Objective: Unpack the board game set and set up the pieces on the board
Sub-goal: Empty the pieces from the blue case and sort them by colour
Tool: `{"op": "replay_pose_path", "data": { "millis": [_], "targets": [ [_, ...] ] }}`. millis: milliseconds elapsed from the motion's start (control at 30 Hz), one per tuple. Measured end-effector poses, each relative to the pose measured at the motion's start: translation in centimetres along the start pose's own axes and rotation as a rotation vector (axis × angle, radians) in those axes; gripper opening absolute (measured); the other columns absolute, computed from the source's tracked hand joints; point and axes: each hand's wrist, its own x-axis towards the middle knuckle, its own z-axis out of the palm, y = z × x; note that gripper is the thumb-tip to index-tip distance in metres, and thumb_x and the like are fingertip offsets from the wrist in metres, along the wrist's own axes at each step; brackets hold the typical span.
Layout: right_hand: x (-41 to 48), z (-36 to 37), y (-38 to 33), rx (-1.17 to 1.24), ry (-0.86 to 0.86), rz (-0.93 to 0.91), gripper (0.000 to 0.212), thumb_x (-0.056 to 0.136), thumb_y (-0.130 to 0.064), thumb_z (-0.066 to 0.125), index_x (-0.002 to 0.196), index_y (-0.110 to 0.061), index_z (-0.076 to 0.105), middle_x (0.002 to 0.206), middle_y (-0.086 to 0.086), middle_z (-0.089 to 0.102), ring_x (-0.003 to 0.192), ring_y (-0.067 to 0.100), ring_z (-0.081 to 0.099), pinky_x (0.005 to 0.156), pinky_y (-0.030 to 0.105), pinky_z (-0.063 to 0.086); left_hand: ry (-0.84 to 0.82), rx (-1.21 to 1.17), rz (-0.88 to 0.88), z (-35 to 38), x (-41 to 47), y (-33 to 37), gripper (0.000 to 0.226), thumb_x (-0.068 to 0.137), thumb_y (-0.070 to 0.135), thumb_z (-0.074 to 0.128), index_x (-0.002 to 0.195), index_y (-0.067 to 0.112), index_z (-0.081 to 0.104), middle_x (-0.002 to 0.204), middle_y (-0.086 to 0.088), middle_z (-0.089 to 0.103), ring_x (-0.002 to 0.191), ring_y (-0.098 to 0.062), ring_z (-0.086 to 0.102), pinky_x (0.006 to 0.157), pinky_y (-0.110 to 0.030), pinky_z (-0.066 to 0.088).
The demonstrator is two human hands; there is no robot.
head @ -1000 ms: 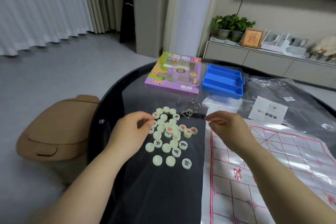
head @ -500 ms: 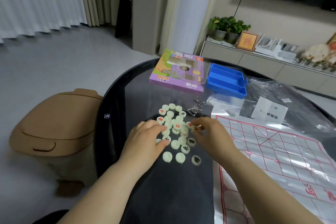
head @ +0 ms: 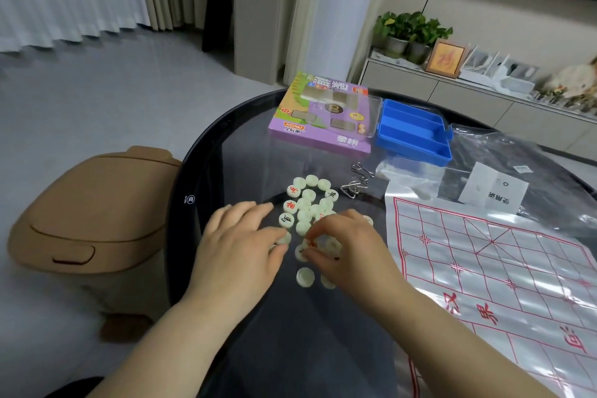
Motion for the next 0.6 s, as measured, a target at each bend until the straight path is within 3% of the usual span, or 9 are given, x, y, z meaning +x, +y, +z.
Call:
{"op": "replay_pose_path", "data": {
  "millis": [133, 200, 267, 333, 400, 500, 600],
  "targets": [
    [-0.5, 0.5, 0.1, -0.068, 0.019, -0.062, 0.015, 0.066, -0.031, 0.064, 0.063, -0.017, 0.064, 0.059, -0.008, 0.063, 0.075, 0.009, 0.040, 0.062, 0.012, 0.025, -0.005, 0.041, -0.058, -0.2, -0.3, -1.4, 0.022, 0.069, 0.033, 0.055, 0.072, 0.022, 0.074, 0.093, -0.003, 0.071, 0.087, -0.026, 0.068, 0.080, -0.045, 0.051],
    [-0.4, 0.1, 0.2, -0.033, 0.033, -0.047, 0.026, 0.070, -0.039, 0.055, 0.068, -0.015, 0.065, 0.066, -0.004, 0.065, 0.074, 0.007, 0.043, 0.064, 0.013, 0.026, 0.021, 0.026, -0.056, 0.0, -0.4, -1.8, 0.034, 0.076, 0.034, 0.043, 0.077, 0.021, 0.074, 0.093, -0.003, 0.071, 0.089, -0.025, 0.068, 0.087, -0.037, 0.047],
    [-0.3, -0.5, 0.2, 0.016, 0.065, 0.009, 0.034, 0.075, -0.039, 0.048, 0.078, -0.012, 0.068, 0.079, 0.001, 0.068, 0.080, 0.011, 0.051, 0.069, 0.012, 0.028, 0.037, -0.009, -0.020, 0.2, -0.4, -1.8, 0.040, 0.078, 0.034, 0.038, 0.087, 0.017, 0.073, 0.099, -0.004, 0.071, 0.095, -0.024, 0.067, 0.093, -0.032, 0.031],
    [0.0, -0.7, 0.9, -0.012, 0.076, 0.063, 0.037, 0.078, -0.031, 0.046, 0.093, -0.007, 0.069, 0.100, 0.006, 0.068, 0.097, 0.023, 0.056, 0.079, 0.009, 0.027, 0.017, -0.004, 0.059, 0.5, -0.5, -1.4, 0.044, 0.080, 0.037, 0.038, 0.101, 0.015, 0.069, 0.108, -0.003, 0.068, 0.108, -0.020, 0.059, 0.094, -0.031, 0.026],
    [0.1, -0.5, 1.5, -0.080, 0.052, 0.075, 0.039, 0.077, -0.021, 0.044, 0.102, -0.003, 0.068, 0.113, 0.010, 0.065, 0.109, 0.028, 0.055, 0.089, 0.016, 0.029, -0.025, 0.024, 0.159, 1.0, -0.7, -0.9, 0.047, 0.085, 0.042, 0.034, 0.115, 0.015, 0.059, 0.118, -0.002, 0.064, 0.116, -0.013, 0.044, 0.097, -0.030, 0.025],
    [0.3, 0.1, 1.8, -0.073, 0.011, 0.095, 0.030, 0.072, -0.010, 0.051, 0.093, -0.001, 0.071, 0.101, 0.013, 0.070, 0.099, 0.033, 0.063, 0.089, 0.025, 0.034, -0.099, 0.072, 0.255, 1.7, -1.1, 0.0, 0.054, 0.096, 0.048, 0.009, 0.126, 0.019, 0.043, 0.128, 0.003, 0.057, 0.121, -0.008, 0.036, 0.100, -0.031, 0.024],
    [0.8, 0.3, 1.4, -0.071, 0.008, 0.096, 0.027, 0.072, -0.014, 0.054, 0.089, -0.001, 0.072, 0.093, 0.012, 0.072, 0.094, 0.031, 0.062, 0.083, 0.017, 0.034, -0.147, 0.120, 0.310, 1.9, -1.5, 0.5, 0.061, 0.096, 0.047, 0.003, 0.124, 0.024, 0.051, 0.127, 0.008, 0.057, 0.123, -0.008, 0.046, 0.099, -0.030, 0.027]
  ]
}}
